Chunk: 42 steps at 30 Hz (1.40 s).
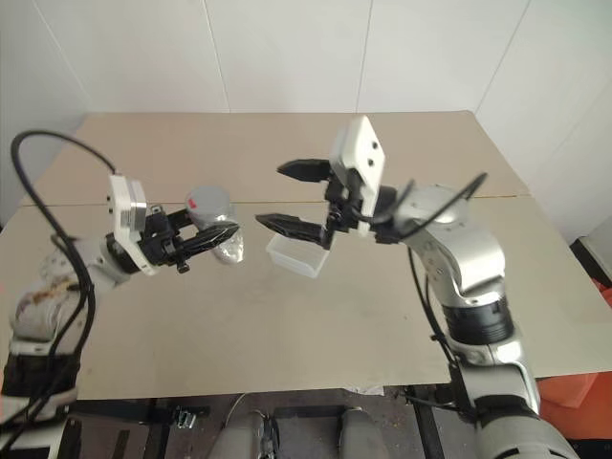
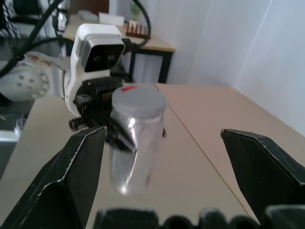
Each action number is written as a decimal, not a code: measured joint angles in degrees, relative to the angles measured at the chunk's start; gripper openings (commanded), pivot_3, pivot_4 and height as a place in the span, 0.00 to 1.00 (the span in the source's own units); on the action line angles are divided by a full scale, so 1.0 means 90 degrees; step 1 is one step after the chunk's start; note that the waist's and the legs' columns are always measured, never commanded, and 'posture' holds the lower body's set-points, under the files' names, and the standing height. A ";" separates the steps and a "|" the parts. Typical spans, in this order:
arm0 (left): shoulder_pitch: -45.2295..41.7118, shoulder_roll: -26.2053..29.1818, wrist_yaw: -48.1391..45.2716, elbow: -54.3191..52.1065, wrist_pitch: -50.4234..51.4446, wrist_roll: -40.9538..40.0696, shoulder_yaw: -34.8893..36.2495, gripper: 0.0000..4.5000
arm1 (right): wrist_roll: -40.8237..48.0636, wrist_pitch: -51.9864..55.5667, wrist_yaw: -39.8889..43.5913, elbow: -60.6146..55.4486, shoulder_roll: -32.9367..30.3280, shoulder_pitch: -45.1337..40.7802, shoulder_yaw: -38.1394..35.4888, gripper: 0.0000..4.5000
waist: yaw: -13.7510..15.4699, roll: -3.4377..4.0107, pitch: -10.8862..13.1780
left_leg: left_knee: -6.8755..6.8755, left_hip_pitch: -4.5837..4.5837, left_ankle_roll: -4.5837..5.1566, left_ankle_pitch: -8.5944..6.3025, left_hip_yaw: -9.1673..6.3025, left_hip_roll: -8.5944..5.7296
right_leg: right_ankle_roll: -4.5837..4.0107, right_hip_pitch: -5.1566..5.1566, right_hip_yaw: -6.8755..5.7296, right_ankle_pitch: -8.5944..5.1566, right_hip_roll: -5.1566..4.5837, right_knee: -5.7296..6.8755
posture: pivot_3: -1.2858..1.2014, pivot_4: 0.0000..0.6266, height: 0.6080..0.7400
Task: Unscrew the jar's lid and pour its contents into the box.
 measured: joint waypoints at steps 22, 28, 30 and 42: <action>-0.1583 -0.0333 -0.2021 0.2104 -0.0860 0.0629 -0.0555 0.43 | -0.0290 0.0226 0.0100 0.1066 0.0689 -0.0878 0.0245 1.00 | -0.0016 0.0001 0.0000 | 0.0007 -0.0072 -0.0001 0.0002 0.0012 0.0002 | 0.0008 -0.0063 0.0002 0.0004 0.0001 0.0027 | 0.52 0.24 1.00; -0.1642 -0.0345 -0.2027 0.2105 -0.0858 0.0628 -0.0517 0.43 | -0.0416 0.0211 0.0252 0.1318 0.0793 -0.0941 0.0359 0.87 | -0.0016 0.0001 0.0000 | 0.0007 -0.0072 -0.0001 0.0002 0.0012 0.0002 | 0.0009 -0.0062 0.0002 0.0005 0.0001 0.0029 | 0.52 0.24 1.00; -0.1644 -0.0341 -0.2002 0.2112 -0.0855 0.0629 -0.0483 0.43 | -0.0441 0.0173 0.0376 0.1402 0.0835 -0.0989 0.0386 0.74 | -0.0017 0.0001 0.0000 | 0.0007 -0.0072 -0.0001 0.0002 0.0012 0.0002 | 0.0009 -0.0063 0.0002 0.0005 0.0002 0.0030 | 0.52 0.24 1.00; -0.1676 -0.0200 -0.2354 0.2032 -0.0723 0.0573 -0.0394 0.43 | -0.0339 -0.0527 0.1560 0.2366 0.1037 -0.1311 0.0307 0.61 | -0.0019 0.0003 0.0001 | 0.0007 -0.0072 -0.0001 0.0002 0.0013 0.0001 | 0.0011 -0.0061 0.0002 0.0007 0.0002 0.0030 | 0.52 0.24 1.00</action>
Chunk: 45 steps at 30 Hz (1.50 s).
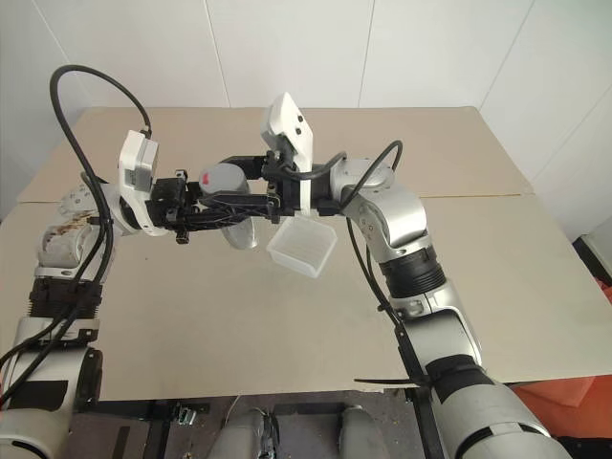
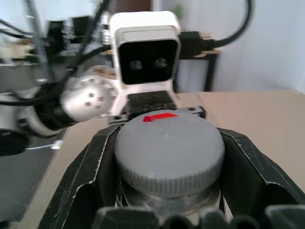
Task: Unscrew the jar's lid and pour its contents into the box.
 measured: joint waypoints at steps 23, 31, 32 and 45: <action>0.0453 0.0447 -0.0341 -0.0605 0.0393 -0.0672 -0.0037 0.43 | 0.0058 -0.0967 0.0715 -0.0044 -0.0154 0.0102 -0.0225 0.99 | 0.0048 0.0006 0.0005 | 0.0006 -0.0003 -0.0009 0.0005 0.0000 0.0000 | 0.0003 -0.0003 0.0000 0.0001 -0.0006 0.0005 | 0.52 0.24 1.00; 0.0768 0.0143 0.0189 -0.0600 0.0128 -0.0551 0.0193 0.43 | 0.0565 0.0794 -0.1196 -0.2823 -0.0488 0.0907 -0.0635 0.99 | -0.0035 0.0006 0.0005 | 0.0003 0.0011 -0.0011 0.0006 0.0002 0.0004 | 0.0001 -0.0005 0.0010 0.0001 0.0003 0.0004 | 0.52 0.24 1.00; 0.0757 0.0059 0.0222 -0.0597 0.0111 -0.0548 0.0190 0.43 | 0.0543 0.0938 -0.1455 -0.2987 -0.0400 0.0887 -0.0517 0.99 | -0.0040 0.0006 0.0005 | 0.0003 0.0012 -0.0011 0.0007 0.0001 0.0004 | 0.0001 -0.0005 0.0009 0.0001 0.0004 0.0002 | 0.52 0.24 1.00; 0.0540 -0.0124 0.0267 -0.0540 0.0049 -0.0461 0.0172 0.43 | -0.0722 0.0985 -0.2696 -0.2336 0.0189 0.0618 0.0568 0.99 | -0.0002 0.0006 0.0005 | 0.0003 0.0000 -0.0006 0.0004 0.0001 0.0001 | 0.0002 -0.0003 0.0005 0.0002 0.0002 0.0001 | 0.52 0.24 1.00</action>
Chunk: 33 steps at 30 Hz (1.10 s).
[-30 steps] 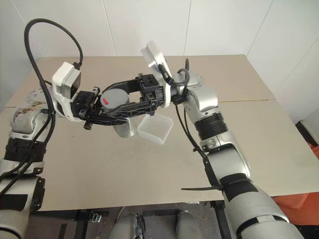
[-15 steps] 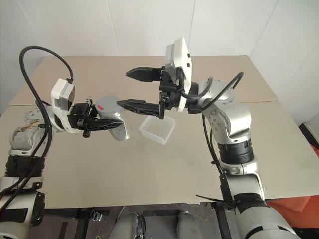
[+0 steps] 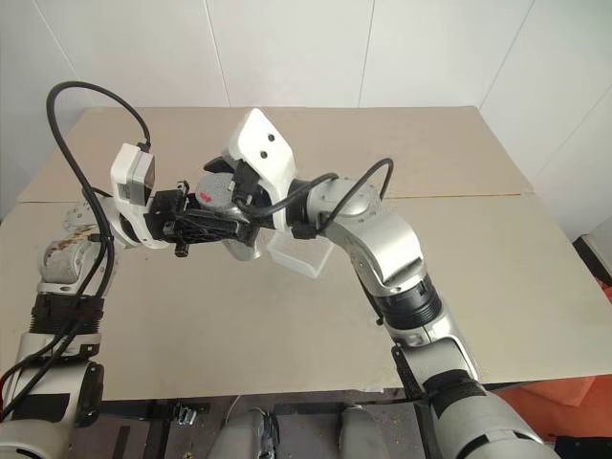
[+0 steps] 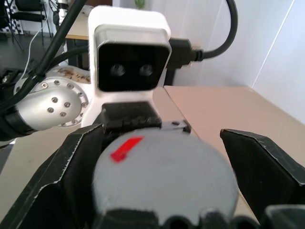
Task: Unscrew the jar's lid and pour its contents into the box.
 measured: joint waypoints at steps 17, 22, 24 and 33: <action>0.0333 0.0556 0.0029 -0.0308 0.0307 -0.0077 0.0231 0.43 | 0.0497 -0.0492 0.0877 0.0174 -0.0779 0.0012 -0.0083 0.99 | -0.0005 0.0000 0.0000 | 0.0000 0.0001 0.0002 -0.0001 -0.0001 0.0002 | 0.0000 -0.0001 -0.0001 0.0000 0.0000 -0.0002 | 0.52 0.24 1.00; 0.0556 0.0792 -0.0097 -0.0573 0.0366 -0.0247 0.0485 0.43 | 0.0425 -0.0547 0.0750 0.0621 -0.1359 0.0124 -0.0855 0.99 | 0.0038 0.0000 0.0000 | 0.0000 0.0001 0.0008 -0.0005 0.0002 -0.0002 | 0.0000 0.0004 -0.0003 0.0000 -0.0008 -0.0010 | 0.52 0.24 1.00; 0.0587 0.0831 -0.0123 -0.0612 0.0377 -0.0249 0.0491 0.43 | 0.0380 -0.0547 0.0728 0.0704 -0.1436 0.0208 -0.1020 0.99 | 0.0019 0.0000 0.0000 | -0.0002 0.0002 0.0007 -0.0004 0.0002 0.0000 | 0.0000 -0.0001 -0.0001 0.0000 -0.0004 -0.0009 | 0.52 0.24 1.00; 0.0485 0.0635 -0.0103 -0.0535 0.0363 -0.0238 0.0445 0.43 | 0.1089 -0.0453 0.1329 -0.0178 -0.1231 0.0464 -0.1006 0.99 | -0.0009 0.0000 0.0000 | -0.0001 0.0003 0.0004 -0.0003 0.0002 0.0003 | 0.0000 -0.0001 0.0003 0.0000 0.0000 -0.0007 | 0.52 0.24 1.00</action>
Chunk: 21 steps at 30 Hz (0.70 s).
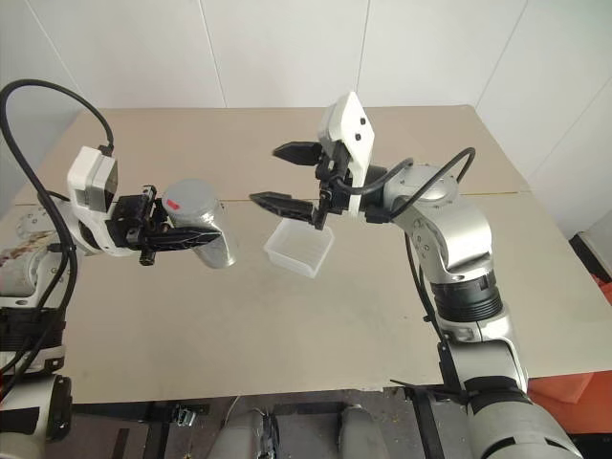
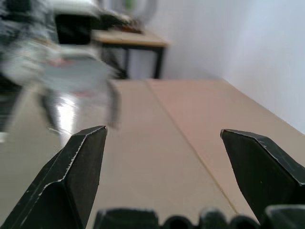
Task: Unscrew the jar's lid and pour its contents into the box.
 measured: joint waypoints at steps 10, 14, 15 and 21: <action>-0.0445 -0.0450 -0.0132 0.0528 -0.0195 0.0231 -0.0361 0.43 | -0.0415 0.0389 -0.0886 0.0163 0.0931 -0.0821 0.0693 0.99 | 0.0001 0.0000 0.0000 | 0.0000 0.0001 -0.0002 0.0001 0.0000 -0.0001 | -0.0001 0.0000 -0.0001 0.0000 0.0001 0.0009 | 0.52 0.24 1.00; -0.0462 -0.0453 -0.0168 0.0702 -0.0262 0.0291 -0.0405 0.43 | -0.0686 0.0423 -0.1028 0.0296 0.1032 -0.0900 0.0886 0.99 | 0.0003 0.0000 0.0000 | 0.0000 -0.0003 -0.0001 0.0001 0.0000 -0.0002 | 0.0000 -0.0001 -0.0002 0.0000 -0.0001 0.0008 | 0.52 0.24 1.00; -0.0462 -0.0453 -0.0176 0.0718 -0.0266 0.0297 -0.0409 0.43 | -0.0719 0.0460 -0.1051 0.0295 0.1043 -0.0924 0.0909 0.99 | 0.0003 0.0000 0.0000 | 0.0001 -0.0004 -0.0001 0.0001 0.0000 -0.0002 | 0.0000 -0.0001 -0.0002 0.0000 0.0000 0.0008 | 0.52 0.24 1.00; -0.0534 -0.0466 -0.0223 0.0725 -0.0298 0.0335 -0.0424 0.43 | -0.0754 0.0843 -0.1139 0.0206 0.1199 -0.0973 0.1001 0.99 | 0.0007 0.0000 0.0000 | 0.0001 -0.0004 -0.0001 0.0001 -0.0001 -0.0002 | 0.0000 0.0000 -0.0003 0.0000 -0.0001 0.0010 | 0.52 0.24 1.00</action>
